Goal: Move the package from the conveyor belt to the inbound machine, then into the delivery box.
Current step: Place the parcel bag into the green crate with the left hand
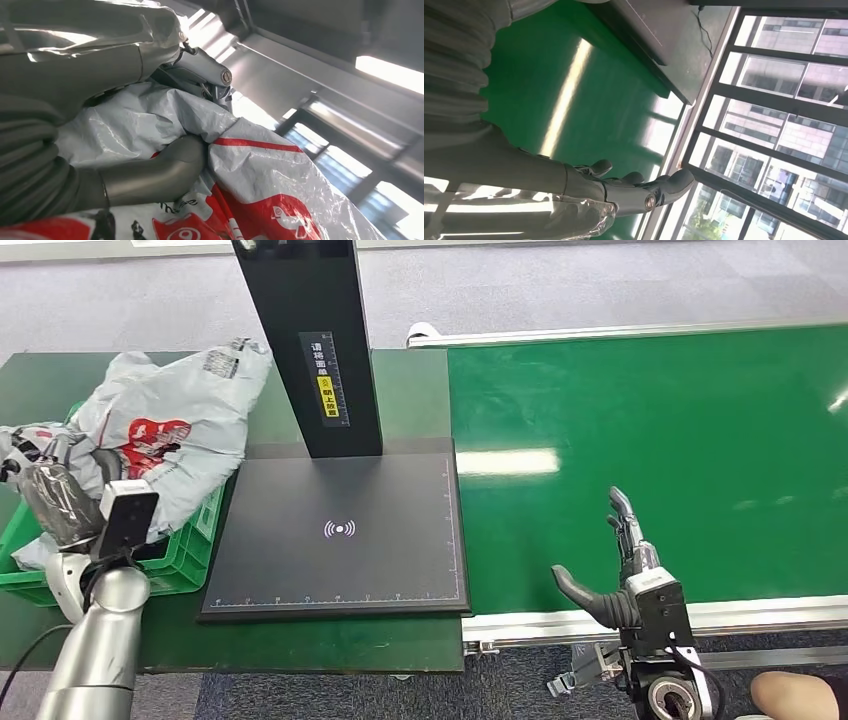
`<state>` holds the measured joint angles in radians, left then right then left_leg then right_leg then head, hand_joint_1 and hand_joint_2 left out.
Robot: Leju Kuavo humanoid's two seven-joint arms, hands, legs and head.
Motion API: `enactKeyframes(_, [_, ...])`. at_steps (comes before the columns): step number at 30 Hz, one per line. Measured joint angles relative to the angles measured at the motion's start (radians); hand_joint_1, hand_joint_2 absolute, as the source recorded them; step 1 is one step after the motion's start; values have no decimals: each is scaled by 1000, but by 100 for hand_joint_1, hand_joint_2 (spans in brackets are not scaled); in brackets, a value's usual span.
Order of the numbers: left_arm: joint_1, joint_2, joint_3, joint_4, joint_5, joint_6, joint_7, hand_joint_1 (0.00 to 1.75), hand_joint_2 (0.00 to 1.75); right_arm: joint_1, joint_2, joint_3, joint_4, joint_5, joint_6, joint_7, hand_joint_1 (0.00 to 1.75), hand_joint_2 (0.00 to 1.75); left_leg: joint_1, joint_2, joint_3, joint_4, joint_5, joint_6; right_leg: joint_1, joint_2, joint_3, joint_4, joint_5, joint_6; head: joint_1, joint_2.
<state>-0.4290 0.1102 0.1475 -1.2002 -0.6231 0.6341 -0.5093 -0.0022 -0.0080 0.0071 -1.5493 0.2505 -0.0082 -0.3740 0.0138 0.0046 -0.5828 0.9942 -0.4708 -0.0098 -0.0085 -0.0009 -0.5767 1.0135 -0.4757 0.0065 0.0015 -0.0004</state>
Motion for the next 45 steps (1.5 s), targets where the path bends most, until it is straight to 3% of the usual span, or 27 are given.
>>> enactKeyframes(3, [-62,35,55,126,-31,11,19,175,175,4,0,-2,-4,1,7,6,0,175,0,0,0,0,0,0,0,0,0,0,0,0,0,0])
enactKeyframes(7, [-79,45,69,161,-43,15,26,175,175,6,0,-2,-6,1,9,7,0,175,0,1,0,0,0,0,0,0,0,0,0,0,0,0])
enactKeyframes(13, [-178,110,201,447,-241,27,102,175,175,5,3,-1,-10,1,27,17,0,175,0,0,-1,0,0,0,0,0,0,0,0,0,0,0])
enactKeyframes(14, [-185,112,218,464,-256,27,100,163,175,3,3,-1,-10,1,27,19,0,175,0,0,-1,0,0,0,0,0,0,0,0,0,0,0])
enactKeyframes(17, [-203,114,269,506,-289,27,84,32,175,1,3,-1,-10,2,27,23,0,175,0,1,-1,0,0,0,0,0,0,0,0,0,0,0])
enactKeyframes(18, [-207,115,284,517,-294,27,80,0,175,1,3,-1,-10,2,27,23,0,175,0,0,-1,0,0,0,0,0,0,0,0,0,0,0])
enactKeyframes(30, [-215,119,349,562,-409,27,105,0,175,-8,3,7,-10,2,28,24,0,175,0,0,-1,0,0,0,0,0,0,0,0,0,0,0])
enactKeyframes(33, [-215,115,366,558,-405,27,70,0,175,-10,3,10,-8,1,28,25,0,175,0,0,0,0,0,0,0,0,0,0,0,0,0,0])
enactKeyframes(39, [-212,89,373,517,-149,18,-54,0,175,-10,3,18,-2,-4,28,31,0,175,0,0,0,0,0,0,0,0,0,0,0,0,0,0])
enactKeyframes(45, [-125,17,250,266,106,-73,-47,0,175,-14,9,40,34,0,49,65,0,175,0,0,-1,0,0,0,0,0,0,0,0,0,0,0])
